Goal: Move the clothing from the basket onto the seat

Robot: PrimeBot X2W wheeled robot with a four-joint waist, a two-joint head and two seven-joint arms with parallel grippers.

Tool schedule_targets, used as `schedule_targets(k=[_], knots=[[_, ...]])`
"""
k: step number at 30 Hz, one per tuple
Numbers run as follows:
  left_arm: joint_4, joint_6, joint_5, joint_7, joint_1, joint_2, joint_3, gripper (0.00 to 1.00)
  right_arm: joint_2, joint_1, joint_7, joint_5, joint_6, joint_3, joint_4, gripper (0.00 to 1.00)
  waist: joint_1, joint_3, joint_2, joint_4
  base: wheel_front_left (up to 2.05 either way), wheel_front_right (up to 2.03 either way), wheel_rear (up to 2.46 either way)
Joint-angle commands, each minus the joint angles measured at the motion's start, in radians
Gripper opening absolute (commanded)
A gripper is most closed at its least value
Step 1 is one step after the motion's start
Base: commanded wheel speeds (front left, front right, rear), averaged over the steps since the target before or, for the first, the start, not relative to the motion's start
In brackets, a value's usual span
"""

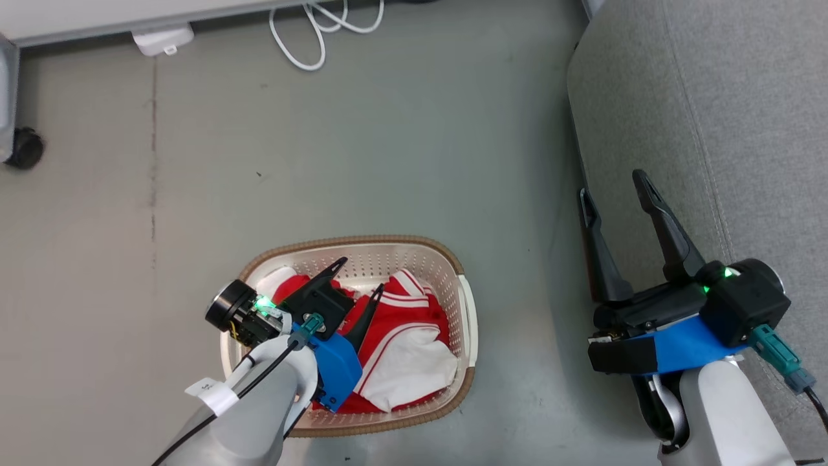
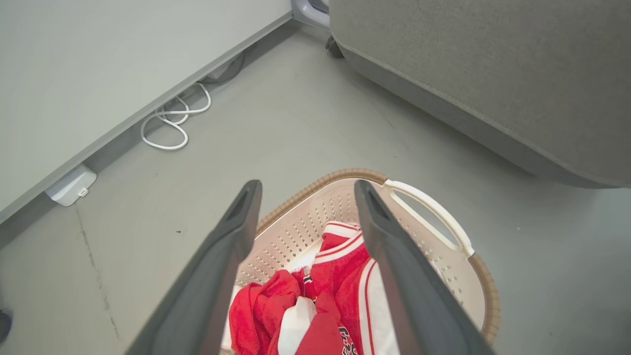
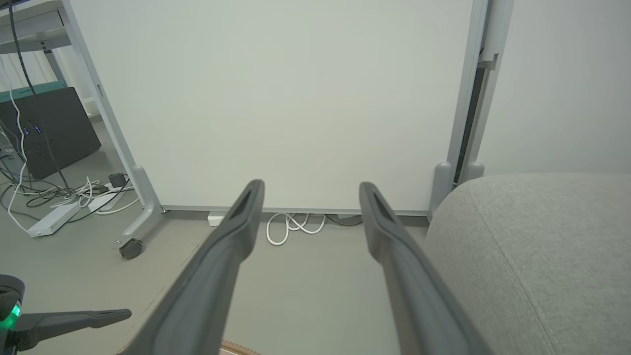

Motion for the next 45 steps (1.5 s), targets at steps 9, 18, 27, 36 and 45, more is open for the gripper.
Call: schedule_targets(k=[9, 18, 27, 36, 45], knots=[[0.226, 0.000, -0.082, 0.038, -0.145, 0.022, -0.151, 1.00, -0.003, -0.074, -0.003, 0.004, 0.002, -0.007, -0.026, 1.00, -0.0002, 0.181, 0.0000, -0.046, 0.00, 0.00, 0.00], [0.347, 0.000, -0.167, 0.220, -0.235, 0.031, -0.236, 1.00, -0.003, -0.125, -0.003, 0.009, 0.002, -0.007, -0.049, 1.00, -0.0002, 0.297, 0.0000, -0.064, 0.00, 0.00, 0.00], [0.384, 0.000, -0.219, 0.406, -0.312, 0.055, -0.269, 1.00, -0.003, -0.156, -0.003, 0.022, 0.002, 0.000, -0.072, 1.00, -0.0002, 0.383, 0.0000, -0.080, 0.00, 0.00, 0.00], [0.392, 0.000, -0.283, 0.460, -0.360, 0.037, -0.248, 1.00, -0.003, -0.180, -0.003, 0.041, 0.002, 0.012, -0.094, 1.00, -0.0002, 0.461, 0.0000, -0.100, 0.00, 0.00, 0.00], [0.395, 0.000, -0.300, 0.451, -0.402, 0.041, -0.265, 1.00, -0.003, -0.184, -0.003, 0.062, 0.002, 0.010, -0.112, 1.00, -0.0002, 0.520, 0.0000, -0.122, 0.00, 0.00, 0.00]])
